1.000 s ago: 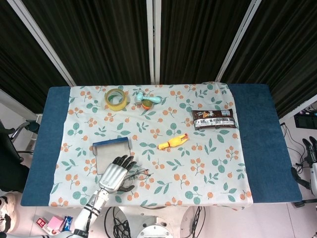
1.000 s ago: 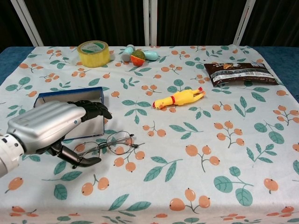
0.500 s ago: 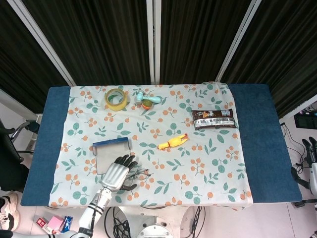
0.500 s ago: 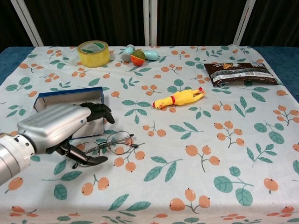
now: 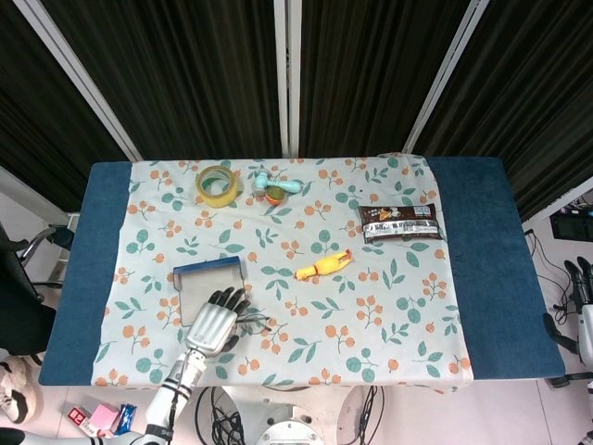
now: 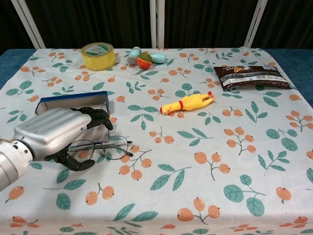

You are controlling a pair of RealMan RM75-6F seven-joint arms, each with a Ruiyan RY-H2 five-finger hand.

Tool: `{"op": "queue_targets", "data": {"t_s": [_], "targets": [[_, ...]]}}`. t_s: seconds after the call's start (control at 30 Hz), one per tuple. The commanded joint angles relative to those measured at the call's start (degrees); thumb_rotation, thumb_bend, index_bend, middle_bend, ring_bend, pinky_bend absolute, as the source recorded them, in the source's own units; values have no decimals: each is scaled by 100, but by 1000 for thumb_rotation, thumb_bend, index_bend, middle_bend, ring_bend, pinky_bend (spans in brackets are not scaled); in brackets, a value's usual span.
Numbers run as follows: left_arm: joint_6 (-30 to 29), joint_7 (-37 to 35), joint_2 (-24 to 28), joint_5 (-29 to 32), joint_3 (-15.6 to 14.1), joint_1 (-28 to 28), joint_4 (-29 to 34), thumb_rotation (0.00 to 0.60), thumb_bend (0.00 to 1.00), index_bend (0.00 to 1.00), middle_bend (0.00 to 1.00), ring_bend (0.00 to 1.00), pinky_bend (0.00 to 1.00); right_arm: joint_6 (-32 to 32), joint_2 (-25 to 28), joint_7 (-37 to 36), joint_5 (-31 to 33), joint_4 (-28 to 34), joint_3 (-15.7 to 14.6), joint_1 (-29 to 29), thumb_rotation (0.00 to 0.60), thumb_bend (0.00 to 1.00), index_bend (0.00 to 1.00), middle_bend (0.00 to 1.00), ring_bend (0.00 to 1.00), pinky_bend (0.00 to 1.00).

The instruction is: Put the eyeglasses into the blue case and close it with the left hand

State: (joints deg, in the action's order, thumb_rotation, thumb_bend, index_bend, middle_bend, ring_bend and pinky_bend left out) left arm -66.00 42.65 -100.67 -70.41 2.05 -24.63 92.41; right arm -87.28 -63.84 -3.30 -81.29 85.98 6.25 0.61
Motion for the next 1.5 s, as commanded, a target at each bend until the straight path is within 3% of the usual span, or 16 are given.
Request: {"op": "queue_targets", "data": {"t_s": [0.03,0.47,0.93,1.5], "targets": [[-28,57,58,110,6,7,70,600,203,220,91,94,179,4,-8,19,-5,5,-4,3,600,240,0,0,0,0],[39,-202,377,476,83,-36,611,600,245,264,93,94,179,44,-27,98,0,37,-3,25,600,241,0,0,0,0],[123,-275,237,656,180,-265,336,600,336,475,106,94,179,63,-6,67,26,22,3,18,600,242,0,0,0,0],[105,-398,229,799,178,-376,298,600,347,543,129,94,179,155,-25,67,75,-12,-3,40,600,242,0,0,0,0]]}}
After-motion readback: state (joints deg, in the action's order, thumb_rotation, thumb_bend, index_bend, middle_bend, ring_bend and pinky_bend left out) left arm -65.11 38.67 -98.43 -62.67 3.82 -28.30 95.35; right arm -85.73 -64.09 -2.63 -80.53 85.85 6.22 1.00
